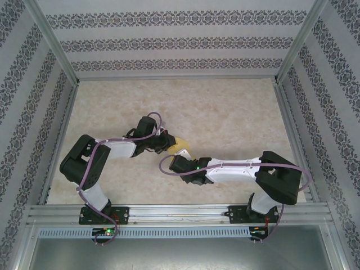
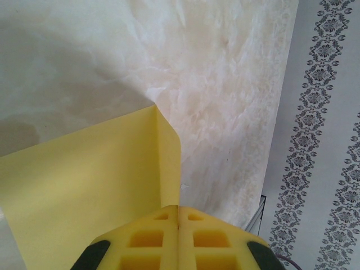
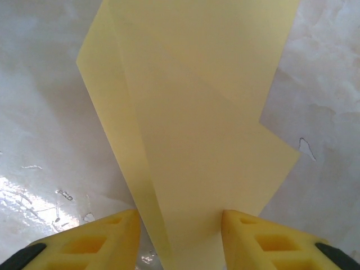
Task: Fold a paper plane with a square sheet of paper (fold left side to right side)
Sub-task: Fourth fold the wing at the center of the table.
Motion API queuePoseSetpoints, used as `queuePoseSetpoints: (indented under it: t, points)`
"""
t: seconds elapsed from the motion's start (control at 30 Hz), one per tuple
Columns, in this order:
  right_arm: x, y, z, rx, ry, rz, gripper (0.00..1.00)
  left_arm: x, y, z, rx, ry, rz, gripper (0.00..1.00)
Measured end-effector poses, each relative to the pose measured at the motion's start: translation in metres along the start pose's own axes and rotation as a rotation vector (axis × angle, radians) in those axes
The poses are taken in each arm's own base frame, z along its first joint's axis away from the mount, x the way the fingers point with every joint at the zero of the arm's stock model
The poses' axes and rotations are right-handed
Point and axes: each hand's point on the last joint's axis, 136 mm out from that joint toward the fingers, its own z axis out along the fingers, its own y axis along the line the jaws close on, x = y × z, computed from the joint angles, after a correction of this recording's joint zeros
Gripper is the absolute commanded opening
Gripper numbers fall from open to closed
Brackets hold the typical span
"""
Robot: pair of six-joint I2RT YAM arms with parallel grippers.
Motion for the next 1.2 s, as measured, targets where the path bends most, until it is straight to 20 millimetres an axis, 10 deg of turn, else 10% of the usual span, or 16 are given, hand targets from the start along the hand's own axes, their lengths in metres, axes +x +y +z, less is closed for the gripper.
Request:
queuePoseSetpoints:
  t: [0.4,0.97,1.2]
  points:
    - [-0.001,-0.003,0.0,0.016,-0.006,0.004,0.0,0.001,0.005,-0.001,-0.025,-0.003,-0.001,0.21]
    - [0.0,0.005,0.002,-0.149,0.044,0.096,0.0,-0.023,0.011,-0.1,-0.081,-0.191,0.035,0.34]
    - [-0.003,0.017,0.003,-0.355,0.085,0.192,0.0,-0.001,0.021,-0.106,-0.101,-0.137,0.067,0.34]
